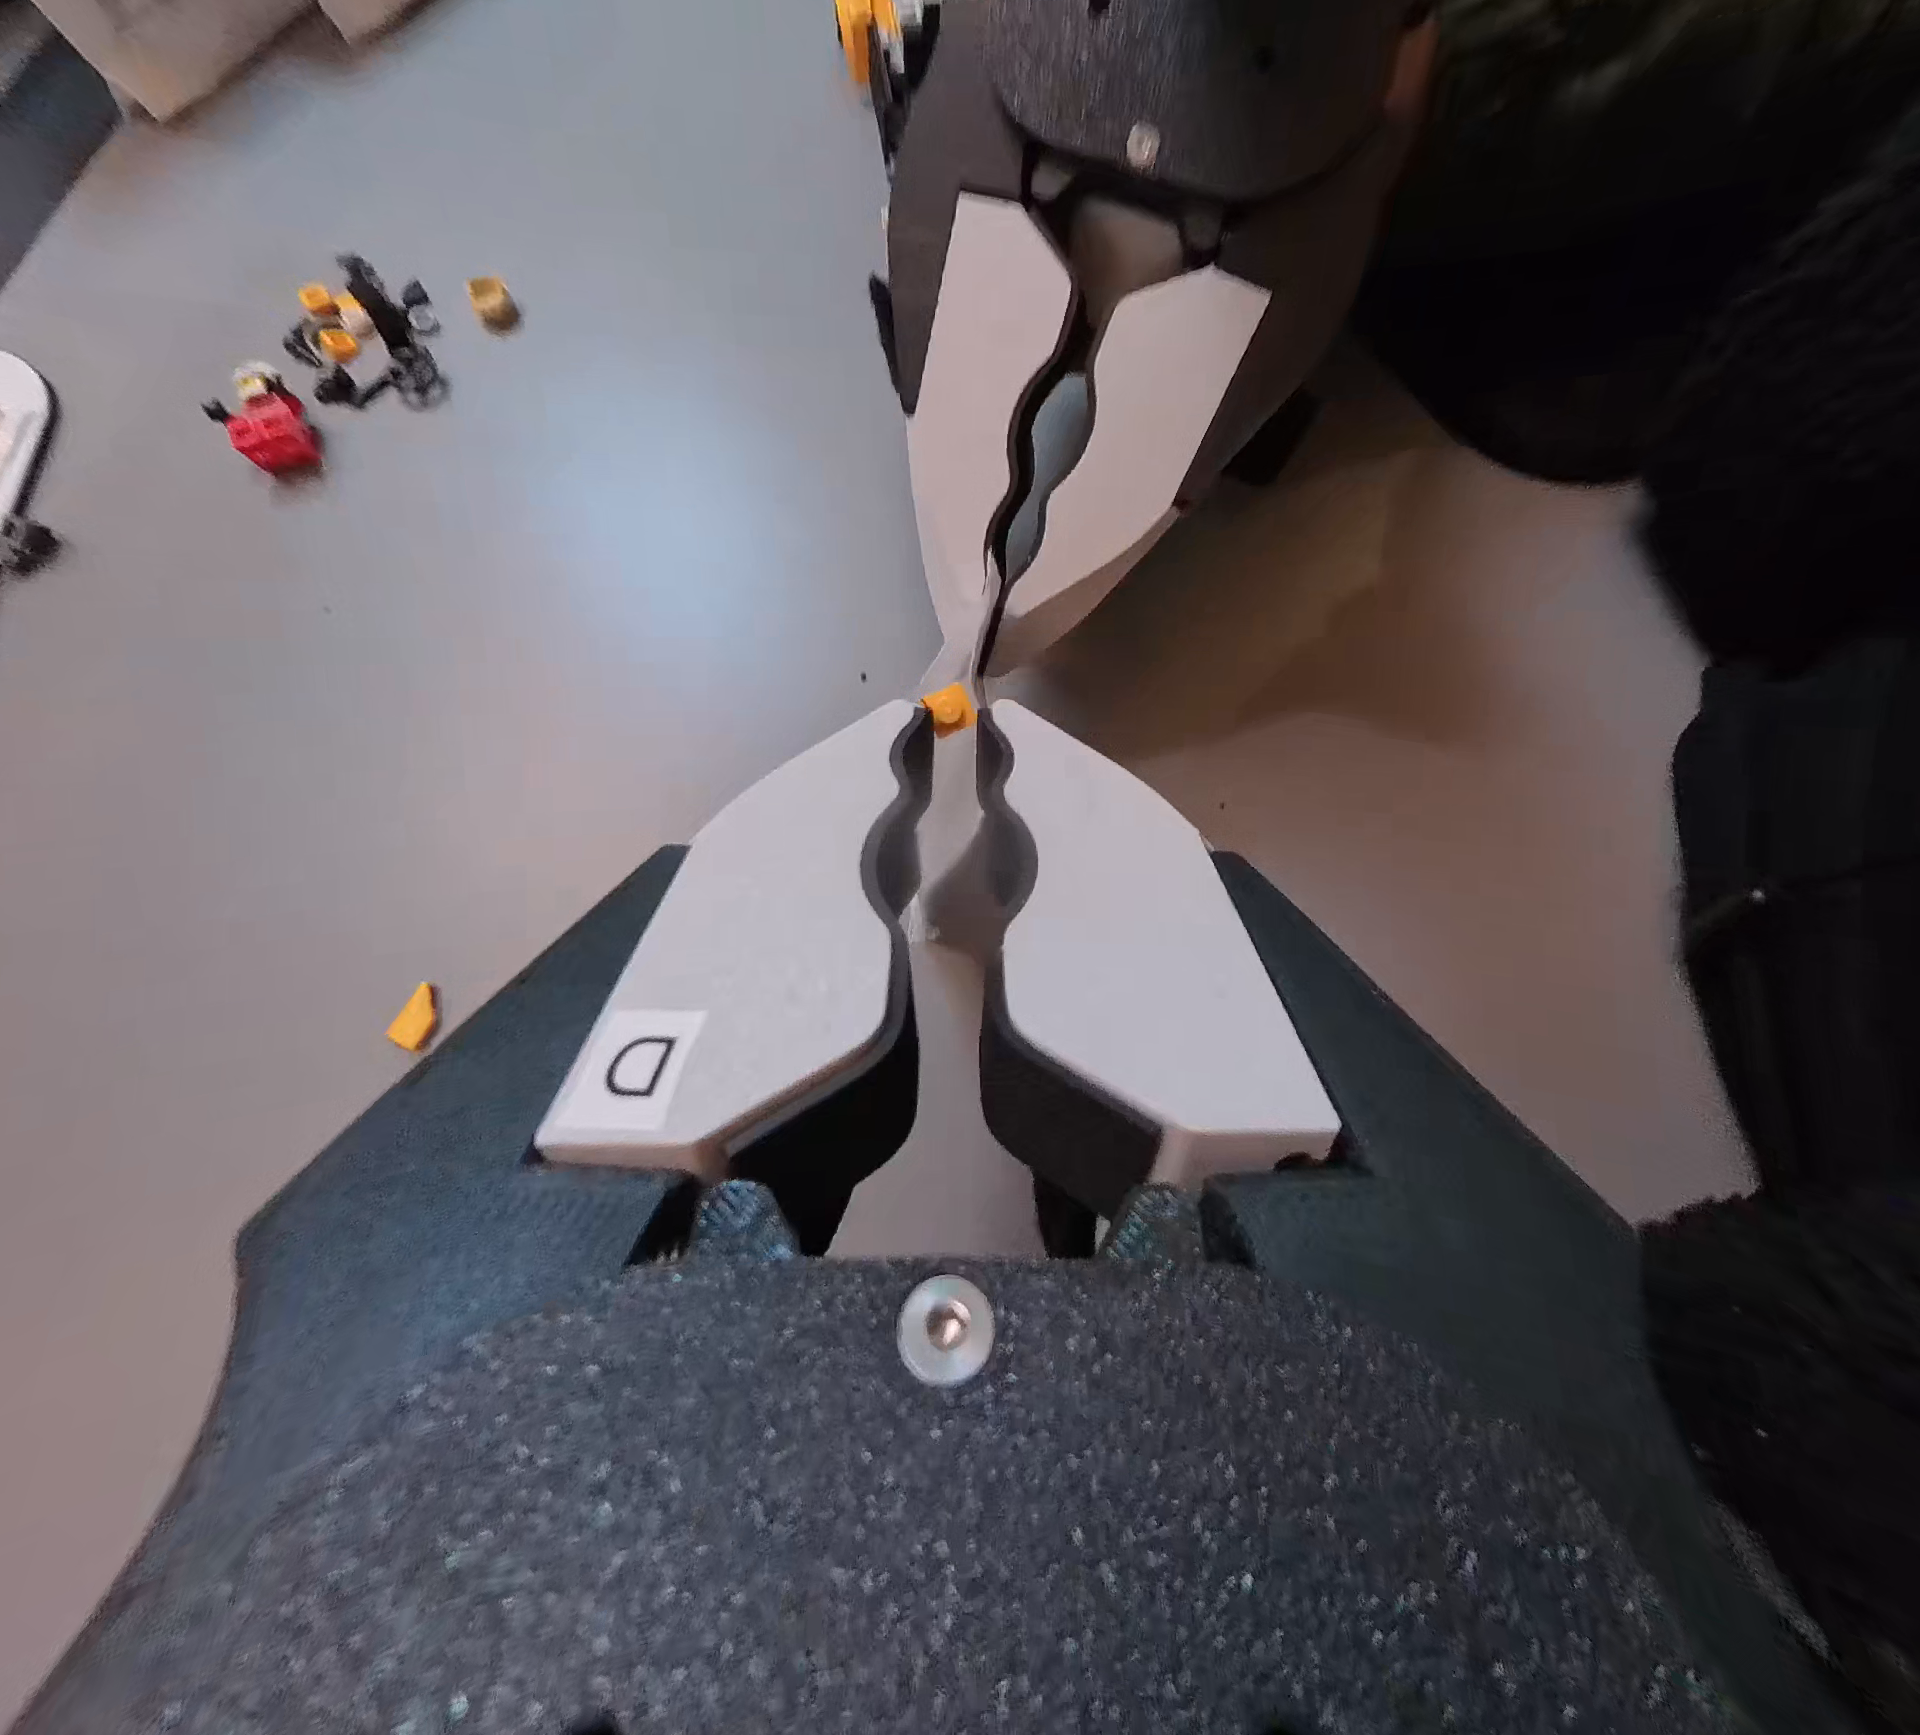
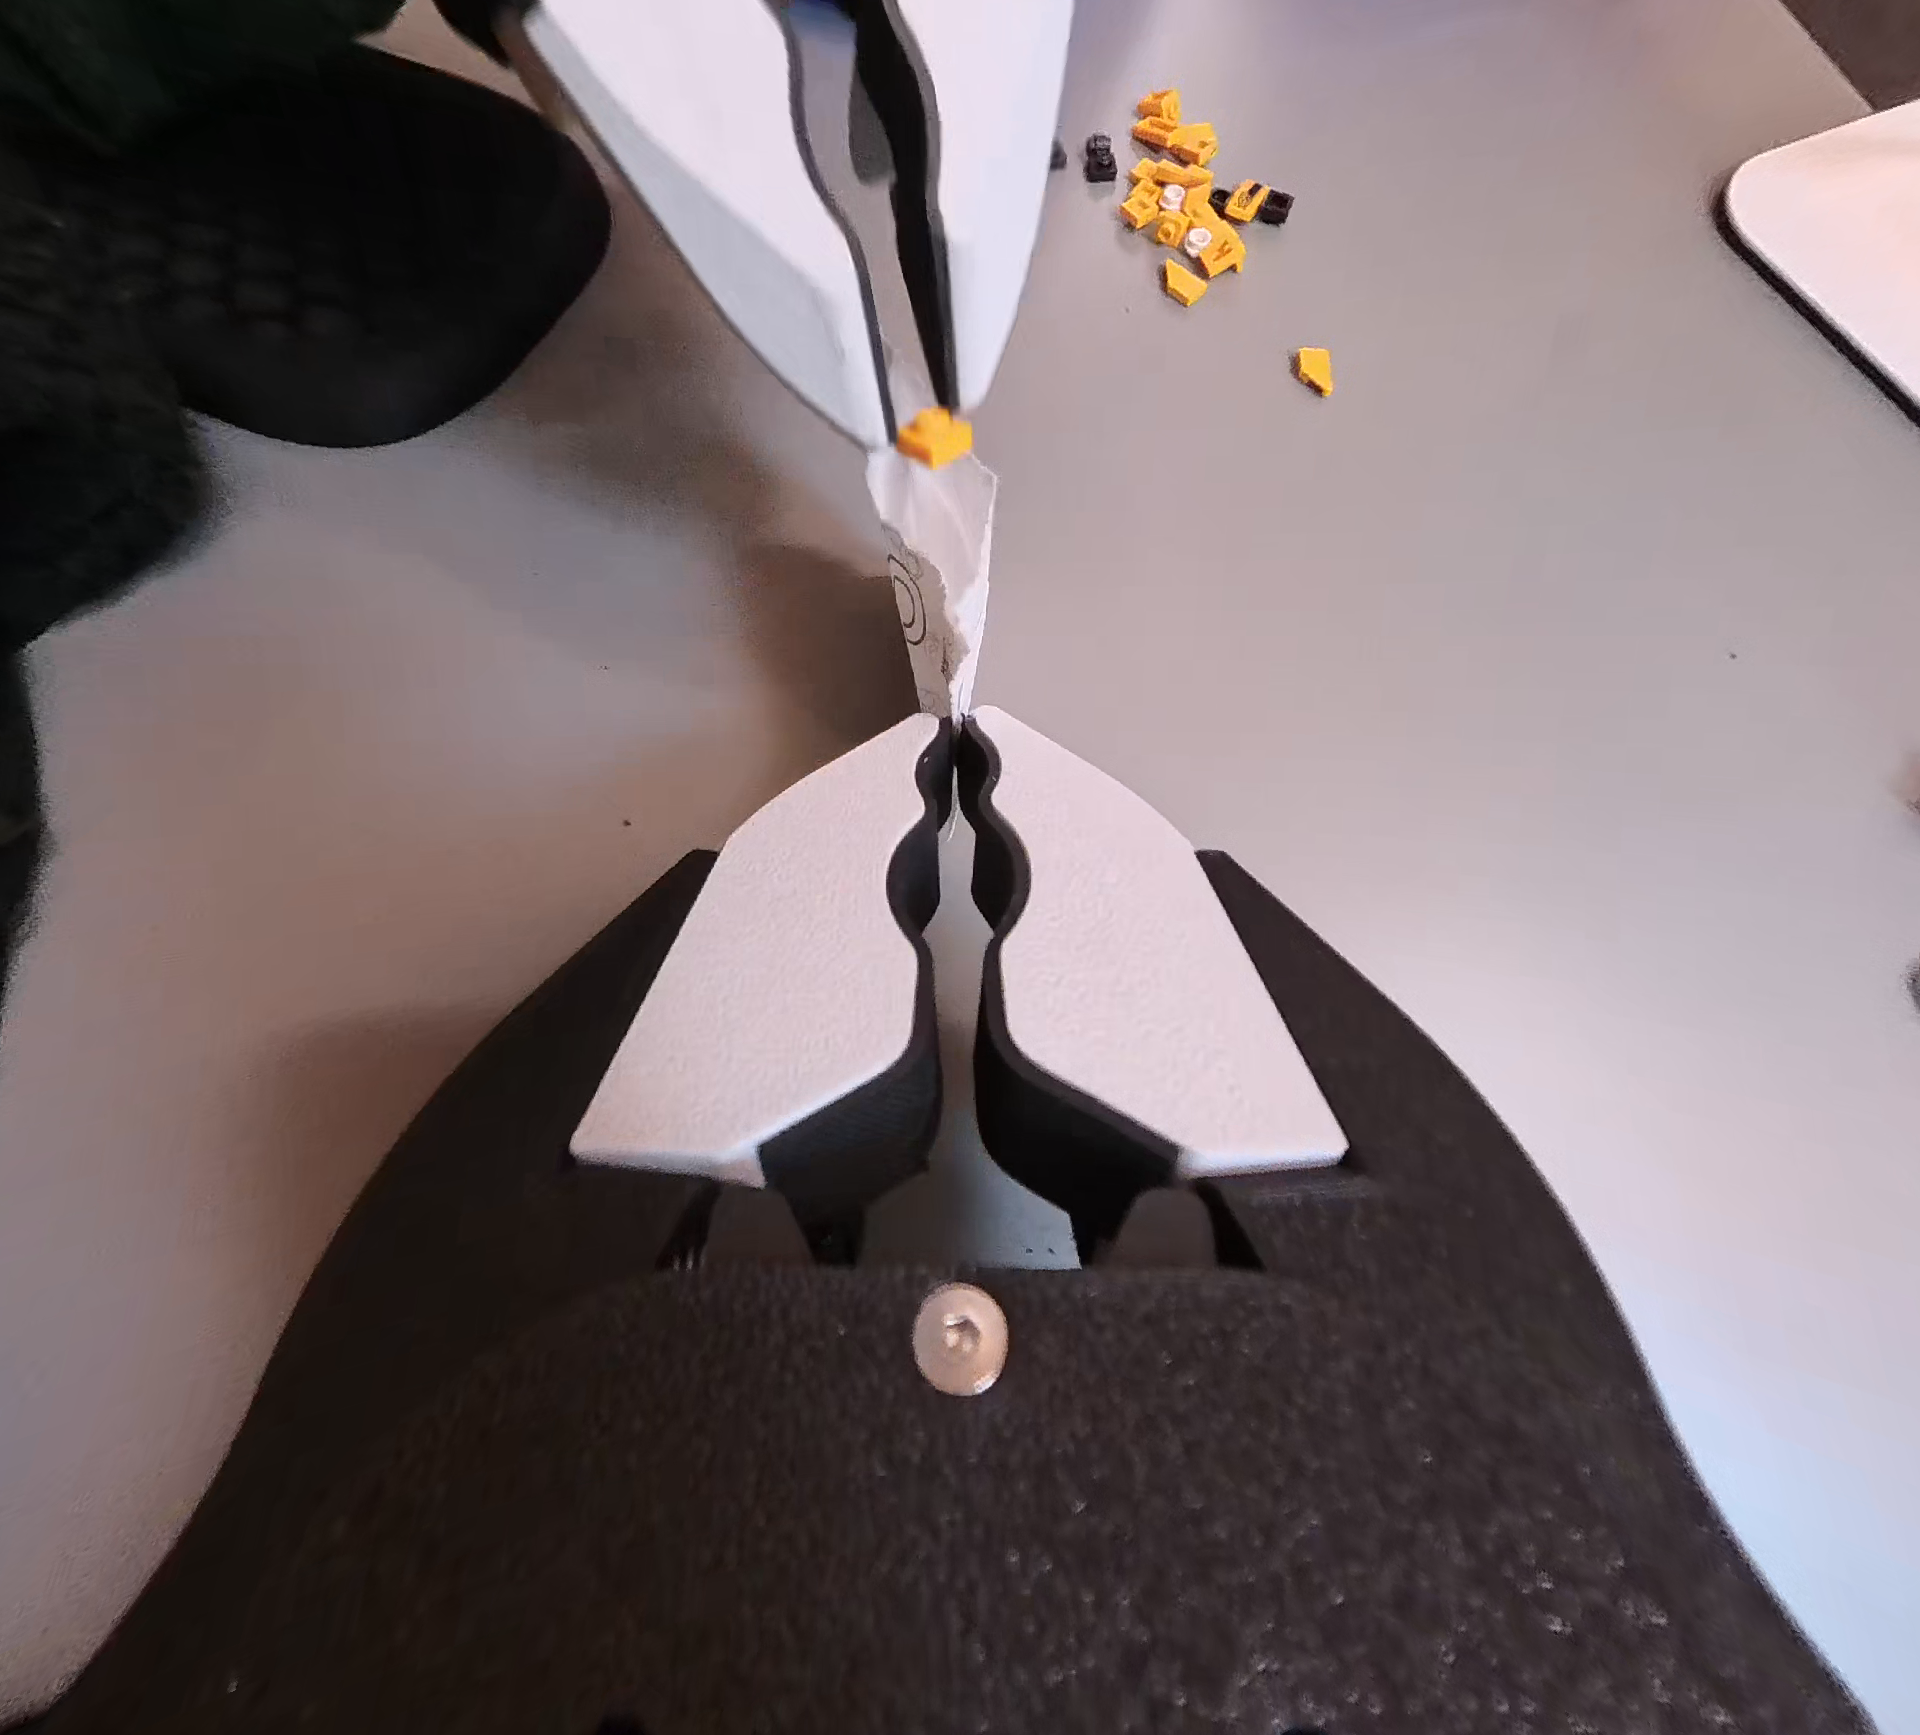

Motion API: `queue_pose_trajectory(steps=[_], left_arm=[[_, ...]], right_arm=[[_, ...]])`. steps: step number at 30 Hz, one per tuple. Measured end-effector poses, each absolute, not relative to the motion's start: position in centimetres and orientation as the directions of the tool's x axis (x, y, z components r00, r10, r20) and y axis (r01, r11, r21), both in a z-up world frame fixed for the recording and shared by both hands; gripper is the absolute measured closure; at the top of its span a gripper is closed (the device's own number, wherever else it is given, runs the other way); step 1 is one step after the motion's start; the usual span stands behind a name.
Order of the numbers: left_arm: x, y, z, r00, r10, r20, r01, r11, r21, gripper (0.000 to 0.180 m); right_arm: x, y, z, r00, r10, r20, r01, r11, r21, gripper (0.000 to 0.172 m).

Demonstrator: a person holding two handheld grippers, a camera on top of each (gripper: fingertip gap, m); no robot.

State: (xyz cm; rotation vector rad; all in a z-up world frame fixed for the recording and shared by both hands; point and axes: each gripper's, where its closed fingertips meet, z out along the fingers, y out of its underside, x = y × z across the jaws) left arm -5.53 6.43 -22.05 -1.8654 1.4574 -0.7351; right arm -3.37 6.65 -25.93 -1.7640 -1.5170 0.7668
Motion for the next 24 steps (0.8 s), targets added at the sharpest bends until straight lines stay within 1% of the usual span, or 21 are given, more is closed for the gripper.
queue_pose_trajectory(steps=[2, 7, 9, 11, 14, 19, 24], left_arm=[[-5.6, 6.1, -22.8, 0.212, -0.975, 0.058, -0.633, -0.182, -0.752, 0.169], [-6.5, 6.8, -22.0, 0.252, -0.967, 0.028, -0.613, -0.182, -0.769, 0.156], [-7.7, 7.2, -21.1, 0.288, -0.958, 0.005, -0.598, -0.184, -0.780, 0.156], [-9.4, 7.5, -20.9, 0.330, -0.944, 0.004, -0.602, -0.214, -0.769, 0.156], [-14.2, 8.9, -22.0, 0.493, -0.869, -0.040, -0.646, -0.335, -0.686, 0.160], [-19.3, 9.5, -27.2, 0.652, -0.757, -0.036, -0.674, -0.558, -0.484, 0.155], [-19.1, 10.5, -29.7, 0.702, -0.712, 0.028, -0.623, -0.633, -0.459, 0.155]], right_arm=[[-3.4, 6.6, -25.9, 0.149, 0.989, -0.014, 0.583, -0.100, -0.806, 0.172], [-3.4, 6.4, -25.4, 0.143, 0.988, -0.062, 0.546, -0.131, -0.828, 0.172], [-3.4, 6.4, -25.3, 0.144, 0.986, -0.083, 0.530, -0.148, -0.835, 0.172], [-3.3, 6.5, -25.2, 0.146, 0.984, -0.097, 0.520, -0.160, -0.839, 0.172], [-2.7, 7.1, -25.3, 0.177, 0.980, -0.086, 0.530, -0.169, -0.831, 0.172], [-2.0, 7.9, -25.1, 0.206, 0.973, -0.102, 0.511, -0.196, -0.837, 0.172], [-2.0, 7.7, -25.3, 0.201, 0.974, -0.104, 0.515, -0.195, -0.835, 0.172]])
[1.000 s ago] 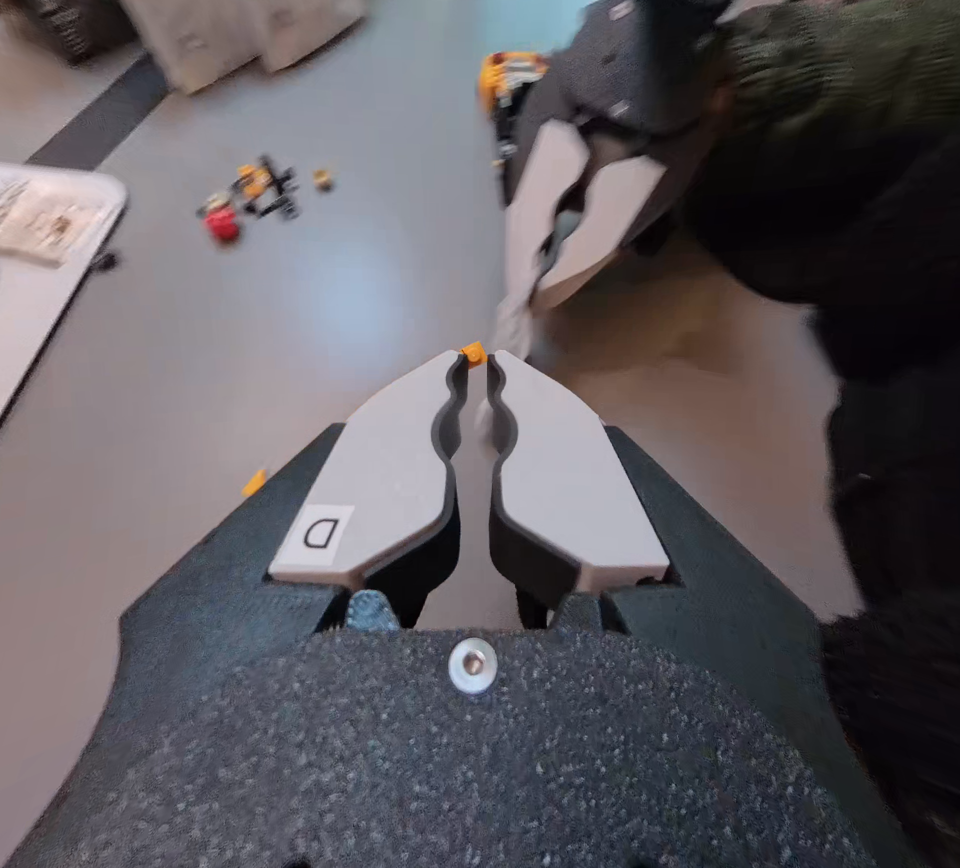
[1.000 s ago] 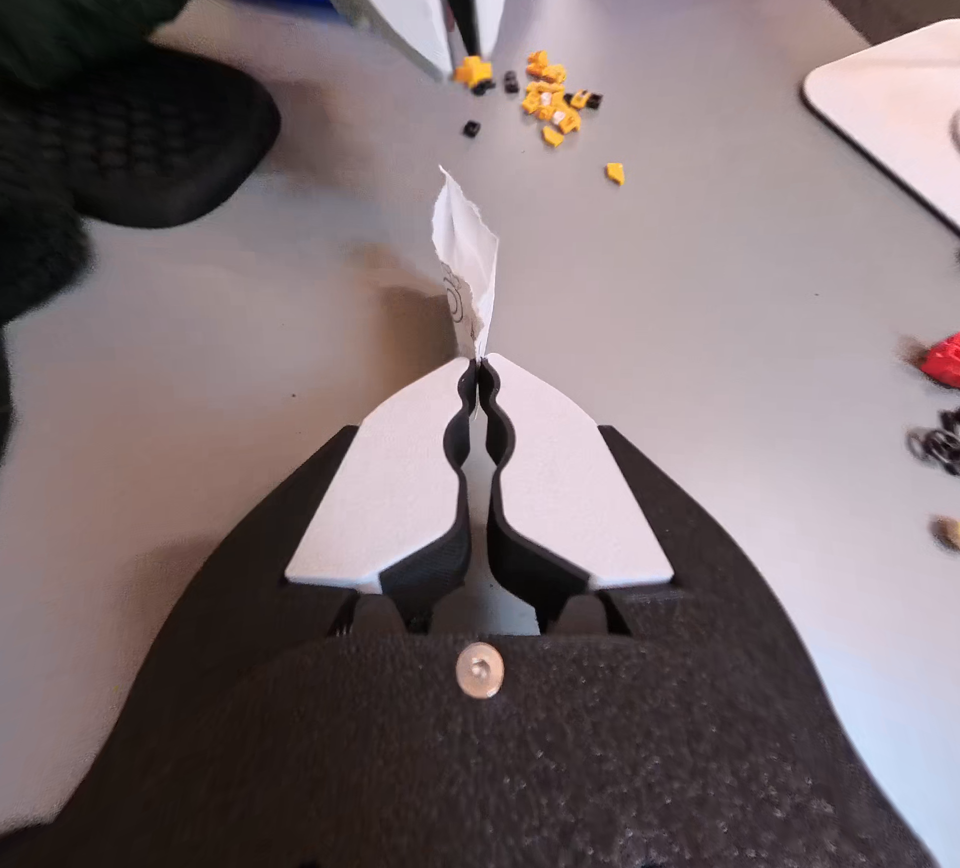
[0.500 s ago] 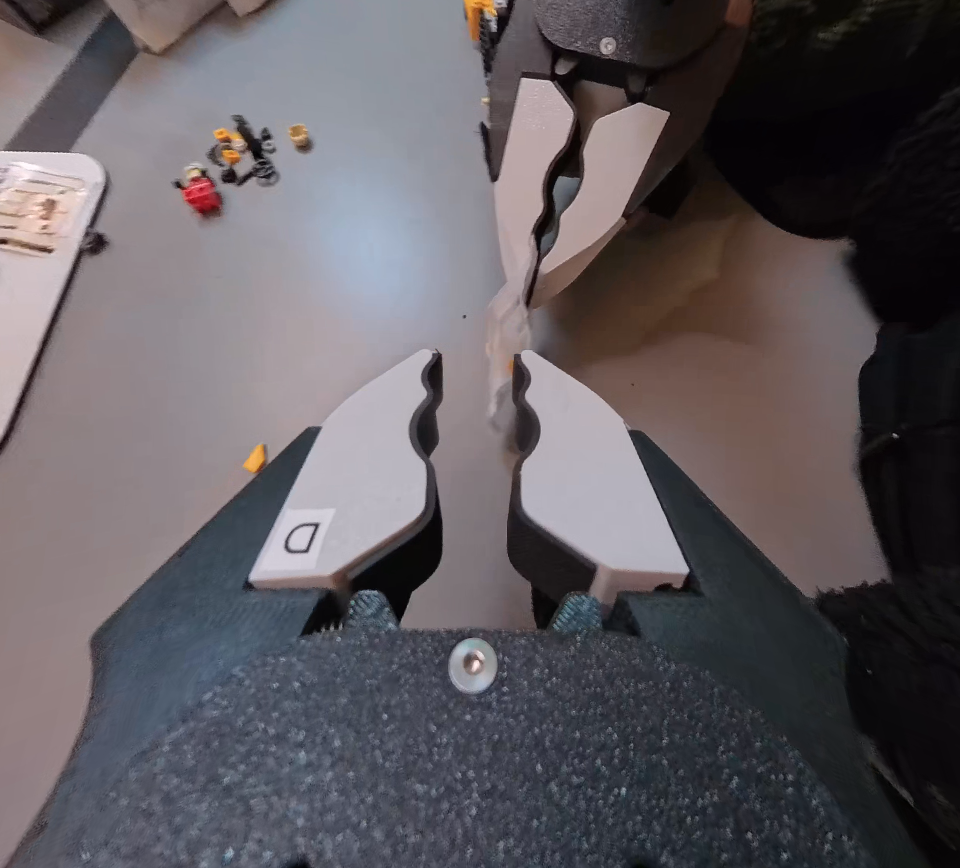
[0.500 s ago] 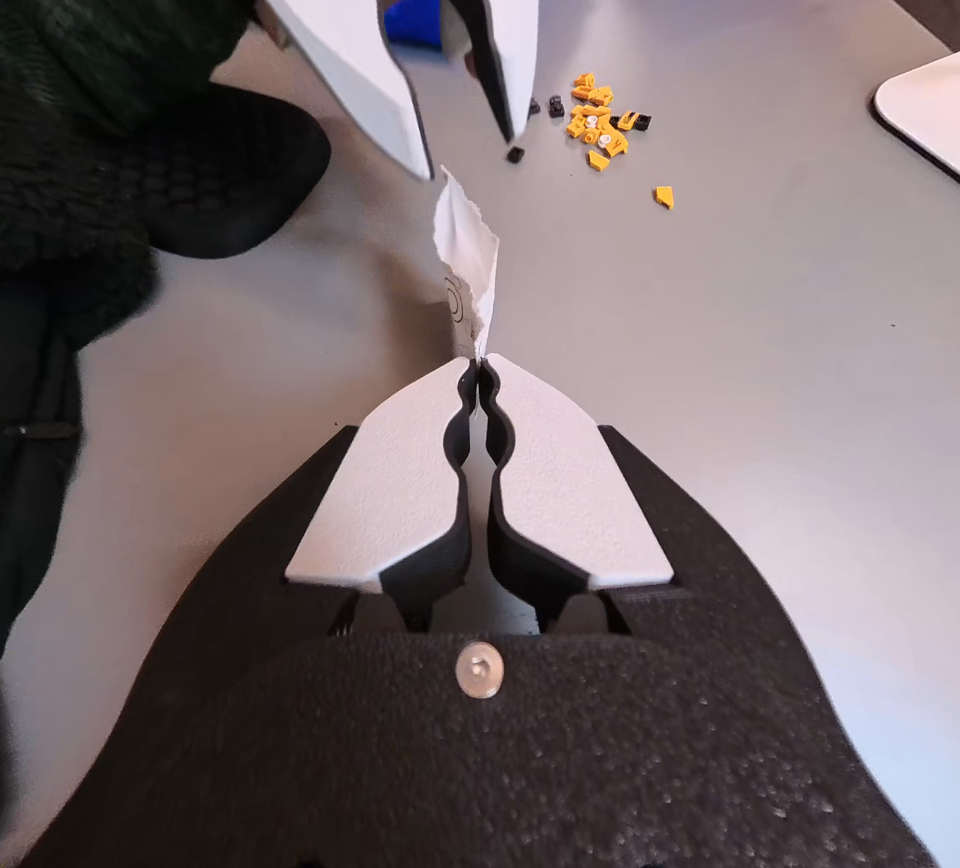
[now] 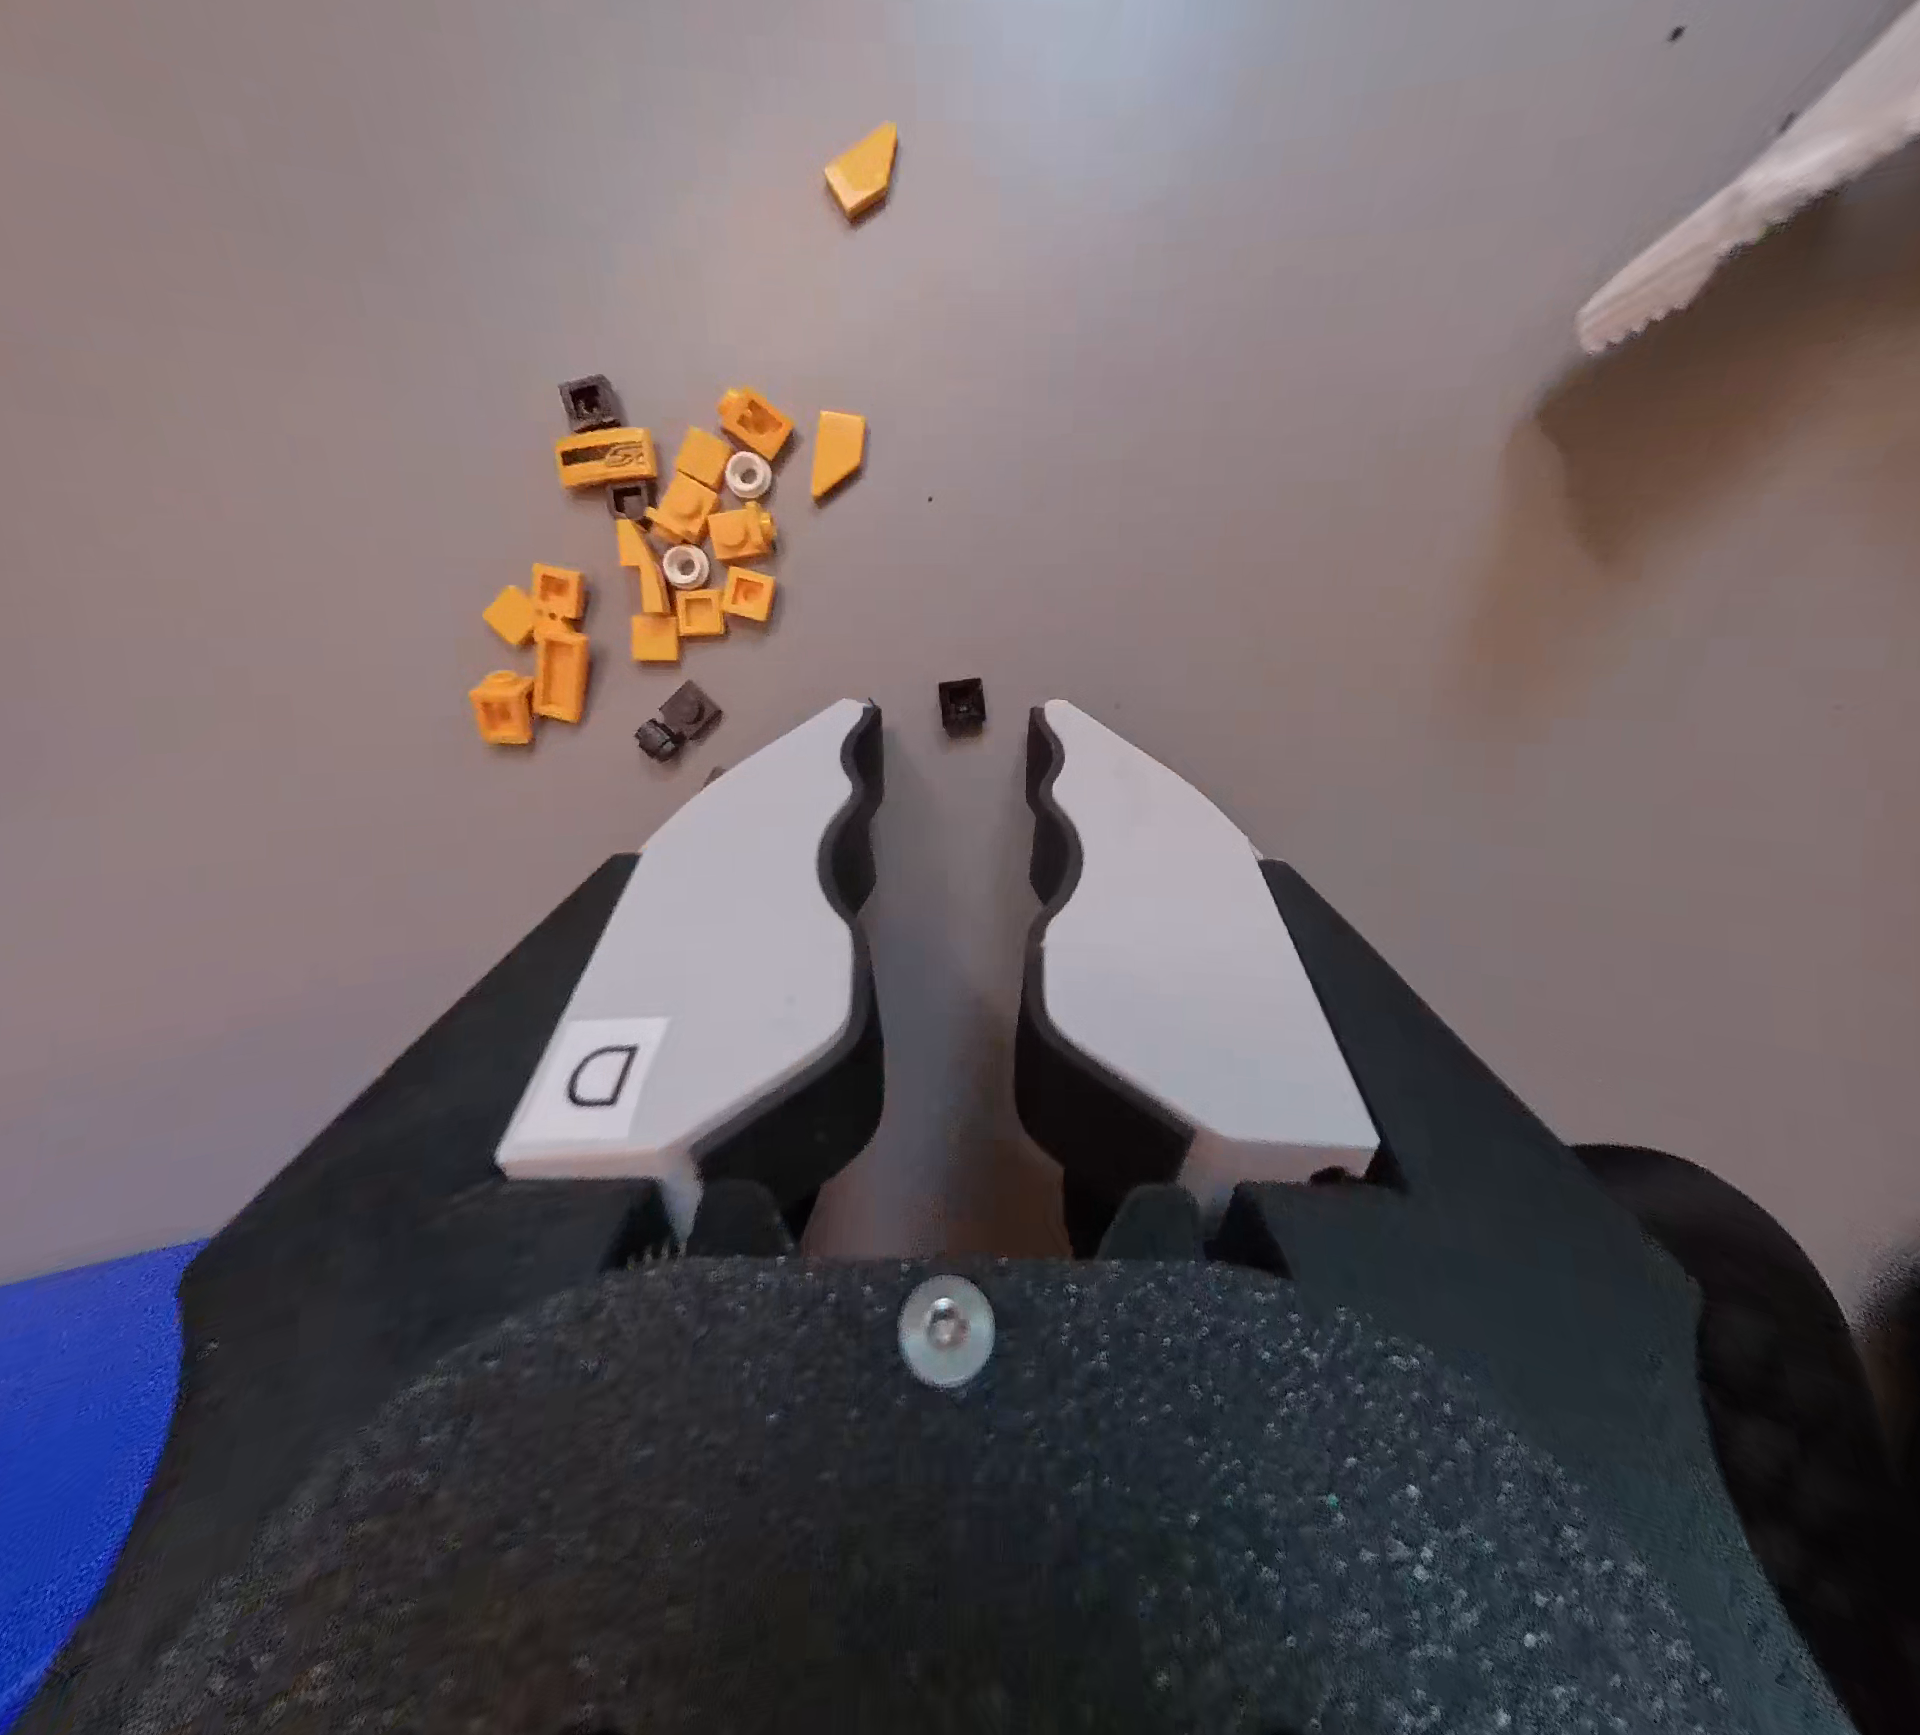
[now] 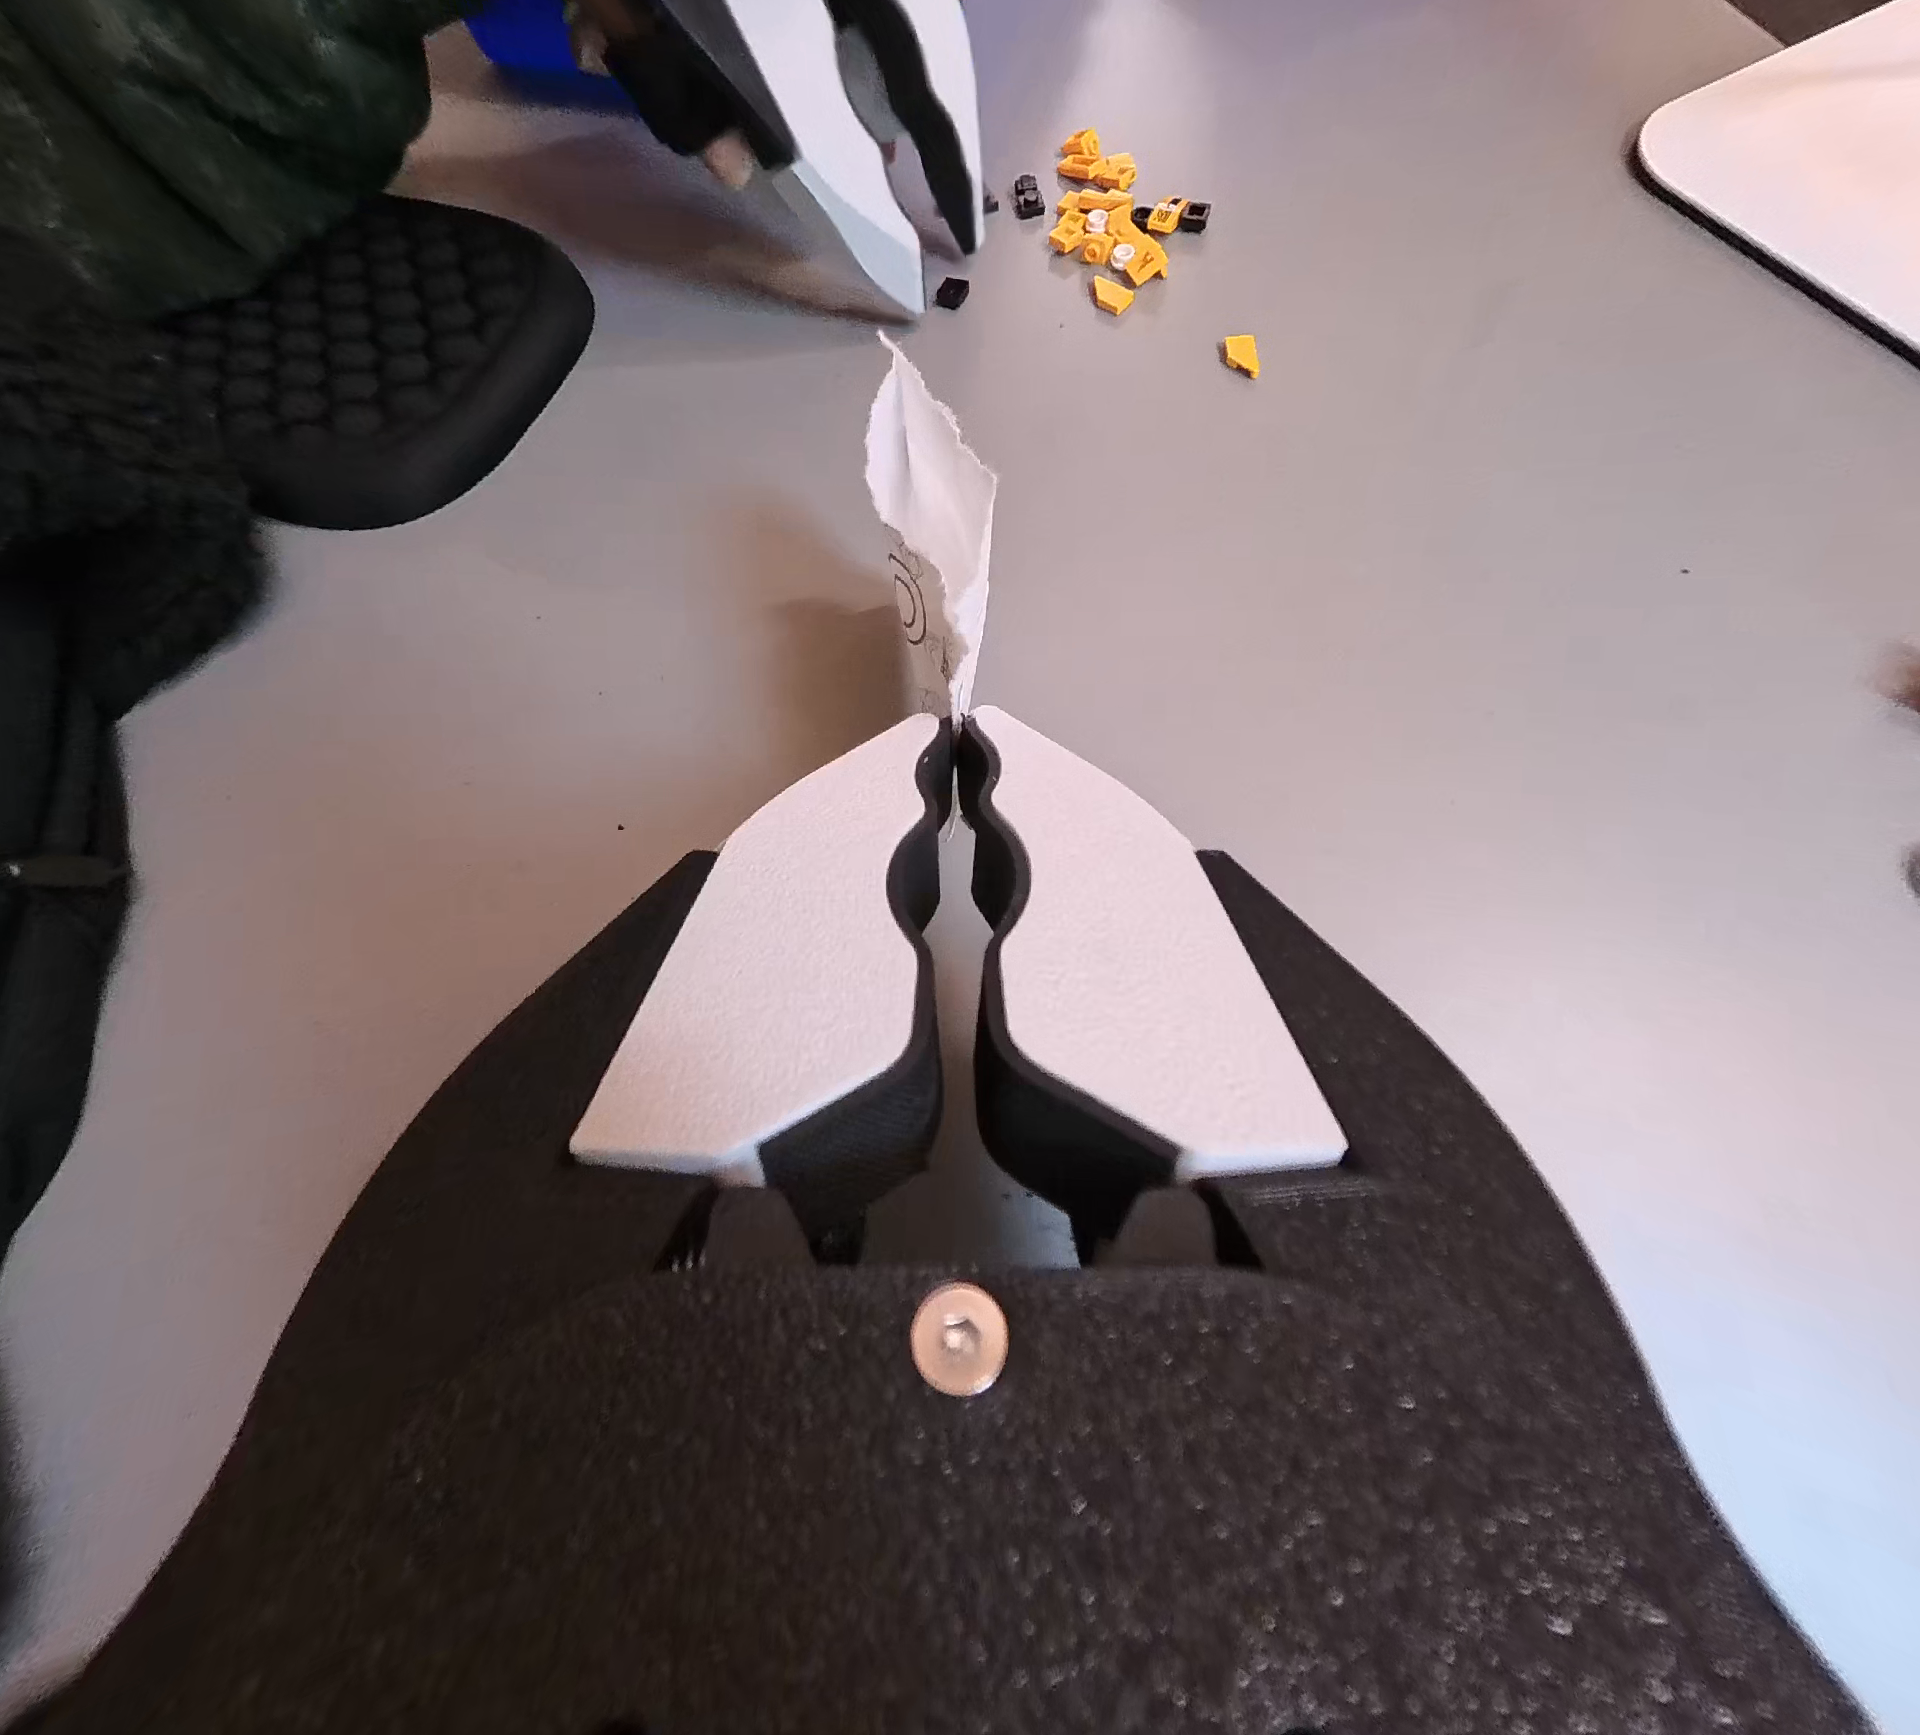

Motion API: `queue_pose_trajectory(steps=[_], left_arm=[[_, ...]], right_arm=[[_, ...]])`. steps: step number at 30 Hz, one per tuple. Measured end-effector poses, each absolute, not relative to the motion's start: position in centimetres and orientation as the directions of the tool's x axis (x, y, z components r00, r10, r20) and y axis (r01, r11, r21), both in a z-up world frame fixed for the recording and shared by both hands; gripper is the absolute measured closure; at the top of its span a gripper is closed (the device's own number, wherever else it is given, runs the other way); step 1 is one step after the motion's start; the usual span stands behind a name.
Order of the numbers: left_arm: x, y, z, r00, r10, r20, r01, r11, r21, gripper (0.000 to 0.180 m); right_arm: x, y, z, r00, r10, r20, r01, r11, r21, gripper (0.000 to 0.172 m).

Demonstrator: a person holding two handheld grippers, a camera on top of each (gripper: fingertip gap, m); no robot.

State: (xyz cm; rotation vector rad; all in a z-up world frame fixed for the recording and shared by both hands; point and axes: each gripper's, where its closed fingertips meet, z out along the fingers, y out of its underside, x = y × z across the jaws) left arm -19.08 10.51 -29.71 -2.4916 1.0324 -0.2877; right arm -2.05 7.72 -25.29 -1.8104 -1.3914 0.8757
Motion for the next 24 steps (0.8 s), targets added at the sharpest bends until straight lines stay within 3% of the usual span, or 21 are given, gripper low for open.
queue_pose_trajectory(steps=[3, 5, 11, 18, 24], left_arm=[[-18.6, 10.4, -30.0, 0.693, -0.718, 0.068, -0.616, -0.638, -0.462, 0.173], [-18.5, 10.5, -29.8, 0.684, -0.728, 0.046, -0.627, -0.619, -0.474, 0.173], [-8.9, 6.7, -20.4, 0.368, -0.922, 0.117, -0.496, -0.301, -0.814, 0.173], [-5.7, 5.3, -22.6, 0.292, -0.953, 0.075, -0.602, -0.244, -0.761, 0.166], [-8.5, 7.3, -21.4, 0.401, -0.916, 0.007, -0.579, -0.259, -0.773, 0.159]], right_arm=[[-2.1, 7.6, -25.2, 0.198, 0.975, -0.105, 0.510, -0.194, -0.838, 0.172], [-2.1, 7.6, -25.2, 0.194, 0.975, -0.107, 0.510, -0.193, -0.838, 0.172], [-3.0, 6.9, -25.8, 0.169, 0.981, -0.099, 0.543, -0.176, -0.821, 0.172], [-3.9, 5.7, -25.7, 0.129, 0.988, -0.084, 0.554, -0.142, -0.820, 0.172], [-3.6, 5.9, -25.6, 0.138, 0.986, -0.088, 0.548, -0.150, -0.823, 0.172]])
